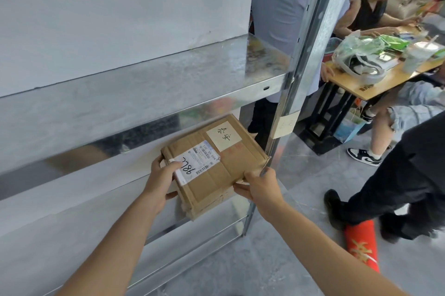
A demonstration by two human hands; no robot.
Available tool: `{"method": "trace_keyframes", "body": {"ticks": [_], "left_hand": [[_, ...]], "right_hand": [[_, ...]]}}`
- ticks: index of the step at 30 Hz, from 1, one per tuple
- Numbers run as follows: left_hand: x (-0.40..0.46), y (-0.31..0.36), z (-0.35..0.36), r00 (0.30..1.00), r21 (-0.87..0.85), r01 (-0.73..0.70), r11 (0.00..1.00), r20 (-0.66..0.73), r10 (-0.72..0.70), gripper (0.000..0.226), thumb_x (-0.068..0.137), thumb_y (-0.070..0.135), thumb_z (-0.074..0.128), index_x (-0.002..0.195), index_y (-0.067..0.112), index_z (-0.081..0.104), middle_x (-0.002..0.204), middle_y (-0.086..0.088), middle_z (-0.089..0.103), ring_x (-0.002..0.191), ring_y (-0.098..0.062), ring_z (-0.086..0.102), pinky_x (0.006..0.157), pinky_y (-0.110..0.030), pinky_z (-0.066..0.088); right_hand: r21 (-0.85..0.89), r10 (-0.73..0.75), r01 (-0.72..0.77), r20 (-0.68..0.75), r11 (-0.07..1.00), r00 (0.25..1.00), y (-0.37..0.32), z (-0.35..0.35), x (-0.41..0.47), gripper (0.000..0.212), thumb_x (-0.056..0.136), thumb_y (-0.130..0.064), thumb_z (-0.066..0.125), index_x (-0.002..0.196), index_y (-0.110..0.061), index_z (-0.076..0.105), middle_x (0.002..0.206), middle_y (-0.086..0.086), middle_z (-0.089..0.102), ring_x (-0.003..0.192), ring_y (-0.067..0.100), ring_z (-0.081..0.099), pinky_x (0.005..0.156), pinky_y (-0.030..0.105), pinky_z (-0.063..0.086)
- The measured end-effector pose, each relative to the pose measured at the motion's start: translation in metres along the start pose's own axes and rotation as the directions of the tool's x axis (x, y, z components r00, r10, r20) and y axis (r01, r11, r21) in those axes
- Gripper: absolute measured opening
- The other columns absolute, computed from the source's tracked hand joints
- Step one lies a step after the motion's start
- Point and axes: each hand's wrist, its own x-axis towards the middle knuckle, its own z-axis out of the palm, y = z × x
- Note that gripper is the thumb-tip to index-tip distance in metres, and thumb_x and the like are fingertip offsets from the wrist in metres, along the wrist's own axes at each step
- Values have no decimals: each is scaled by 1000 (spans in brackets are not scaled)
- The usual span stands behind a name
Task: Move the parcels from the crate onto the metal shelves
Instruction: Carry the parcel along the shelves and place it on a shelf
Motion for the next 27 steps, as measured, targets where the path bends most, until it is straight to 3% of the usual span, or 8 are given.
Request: {"method": "trace_keyframes", "body": {"ticks": [4, 7, 11, 22, 27], "left_hand": [[11, -4, 3, 1000, -26, -4, 1000, -8, 4, 40, 100, 20, 63, 140, 20, 55, 120, -13, 75, 102, -26, 71, 73, -39, 56], [20, -6, 5, 999, -11, -46, 999, -12, 46, 35, 100, 19, 63, 135, 20, 61, 122, -12, 76, 107, -29, 73, 84, -44, 62], [25, -8, 5, 998, 30, -67, 997, -15, 68, 33, 99, 23, 64, 132, 22, 65, 124, -11, 77, 115, -32, 73, 103, -55, 59], [23, -5, 11, 996, 132, -85, 988, 2, 85, 40, 102, 32, 60, 141, 23, 61, 132, -11, 73, 122, -33, 68, 109, -58, 54], [18, -5, 11, 996, 119, -89, 989, 7, 88, 47, 101, 34, 61, 147, 25, 58, 135, -10, 72, 125, -33, 67, 112, -58, 51]], "right_hand": [[-2, 6, -6, 0, 1000, 1000, 2, 10, 3, 55, 104, -13, 61, 153, -14, 35, 123, 14, 66, 81, 24, 82, 79, 37, 67], [23, 8, -8, -12, 1000, 1000, 0, 13, 5, 52, 104, -11, 61, 150, -15, 38, 123, 13, 67, 78, 22, 82, 70, 30, 67], [11, 2, -2, -31, 1000, 1000, -3, 14, 8, 36, 104, -12, 61, 137, -12, 48, 121, 14, 70, 80, 21, 81, 70, 29, 66], [-31, -24, 24, -5, 999, 1000, -1, 8, 17, 10, 103, -12, 64, 109, -4, 66, 101, 11, 78, 77, 17, 82, 79, 31, 66], [-27, -6, 6, 5, 1000, 1000, -3, 7, 17, 16, 104, -14, 62, 114, -2, 66, 100, 12, 79, 82, 22, 82, 87, 38, 66]]}}
